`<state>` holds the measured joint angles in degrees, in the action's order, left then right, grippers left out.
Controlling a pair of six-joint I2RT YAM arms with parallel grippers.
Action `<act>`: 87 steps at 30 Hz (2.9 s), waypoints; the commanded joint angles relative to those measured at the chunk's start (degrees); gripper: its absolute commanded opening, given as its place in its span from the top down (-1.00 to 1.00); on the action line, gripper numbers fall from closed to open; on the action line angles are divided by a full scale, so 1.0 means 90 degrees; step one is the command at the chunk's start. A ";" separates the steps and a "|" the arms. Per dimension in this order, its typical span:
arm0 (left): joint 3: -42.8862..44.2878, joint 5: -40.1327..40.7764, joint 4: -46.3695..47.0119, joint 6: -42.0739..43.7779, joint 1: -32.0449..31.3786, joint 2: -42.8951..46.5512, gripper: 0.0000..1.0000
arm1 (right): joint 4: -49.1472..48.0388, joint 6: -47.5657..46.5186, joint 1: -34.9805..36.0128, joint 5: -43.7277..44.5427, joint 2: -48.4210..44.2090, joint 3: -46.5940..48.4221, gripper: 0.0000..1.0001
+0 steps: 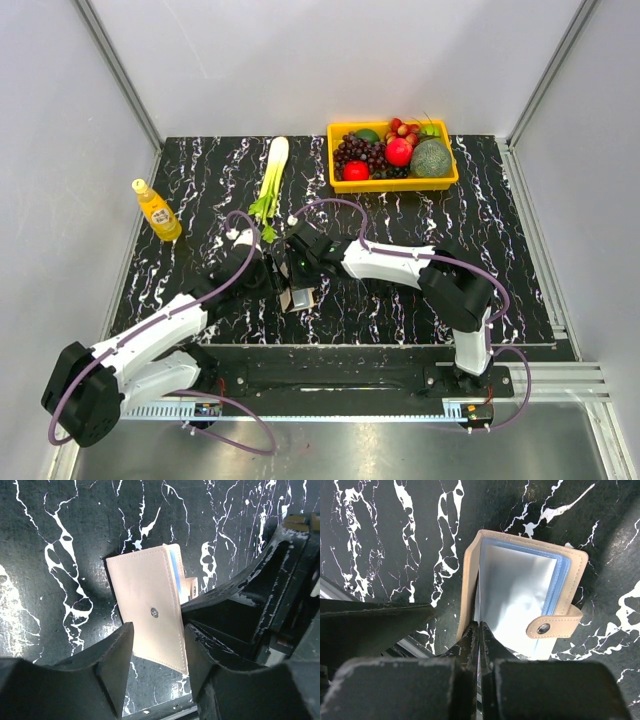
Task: Put the credit cards into the card holder
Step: Open the card holder at the center of the board.
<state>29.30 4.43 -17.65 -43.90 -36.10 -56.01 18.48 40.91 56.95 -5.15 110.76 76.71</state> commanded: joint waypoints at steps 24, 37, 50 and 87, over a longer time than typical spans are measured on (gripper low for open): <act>-0.0219 -0.0706 0.0808 0.0200 0.0056 0.0881 1.00 | 0.0602 -0.0160 0.0001 0.1323 -0.0196 -0.0017 1.00; -0.0306 -0.0299 0.0556 0.0122 0.0192 0.0696 1.00 | 0.0534 -0.0121 -0.0410 0.1314 -0.1554 -0.1071 1.00; -0.0628 0.0416 -0.0226 -0.0220 0.0231 0.0813 1.00 | -0.0207 0.0220 -0.0449 0.0437 -0.1427 -0.1238 1.00; -0.0795 0.0358 0.0232 0.0102 0.0378 -0.0525 1.00 | -0.1506 0.0826 -0.1084 -0.0628 -0.1408 -0.2029 1.00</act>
<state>22.35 10.31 -20.08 -43.79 -32.75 -59.09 9.72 47.09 47.29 -7.38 98.85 58.17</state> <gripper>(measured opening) 0.013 0.010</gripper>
